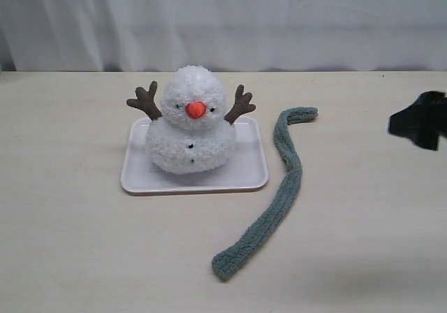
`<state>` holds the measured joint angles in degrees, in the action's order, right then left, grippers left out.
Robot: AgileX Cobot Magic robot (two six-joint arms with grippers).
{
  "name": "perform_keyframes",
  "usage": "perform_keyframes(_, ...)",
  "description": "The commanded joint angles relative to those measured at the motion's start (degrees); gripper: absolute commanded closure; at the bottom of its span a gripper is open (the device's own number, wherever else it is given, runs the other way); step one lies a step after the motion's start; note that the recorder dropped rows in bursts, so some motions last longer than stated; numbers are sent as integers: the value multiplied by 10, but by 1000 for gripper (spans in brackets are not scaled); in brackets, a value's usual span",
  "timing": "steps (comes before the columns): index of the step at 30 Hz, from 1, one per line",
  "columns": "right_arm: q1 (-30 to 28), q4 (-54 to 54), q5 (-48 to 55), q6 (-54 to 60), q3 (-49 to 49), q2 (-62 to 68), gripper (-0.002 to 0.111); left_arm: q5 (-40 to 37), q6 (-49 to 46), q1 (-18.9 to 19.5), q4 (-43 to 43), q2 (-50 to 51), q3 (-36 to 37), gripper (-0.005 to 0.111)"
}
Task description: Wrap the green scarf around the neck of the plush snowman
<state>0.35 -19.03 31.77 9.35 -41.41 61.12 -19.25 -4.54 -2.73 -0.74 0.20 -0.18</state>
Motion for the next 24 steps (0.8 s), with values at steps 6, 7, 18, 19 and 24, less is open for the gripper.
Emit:
perform_keyframes(6, 0, -388, -8, 416, -7, 246, 30, 7, -1, 2, 0, -2, 2, 96)
perform_keyframes(7, 5, -405, -12, 437, -10, 264, 30, 7, -1, 2, 0, -2, 2, 96)
perform_keyframes(18, 141, -411, -204, 385, -110, 437, 30, 7, -1, 2, 0, -2, 2, 96)
perform_keyframes(19, 148, -411, -213, 374, -118, 448, 31, 7, -1, 2, 0, -2, 2, 96)
perform_keyframes(24, 158, -398, -267, 363, -133, 480, 41, 7, -1, 2, 0, -2, 2, 96)
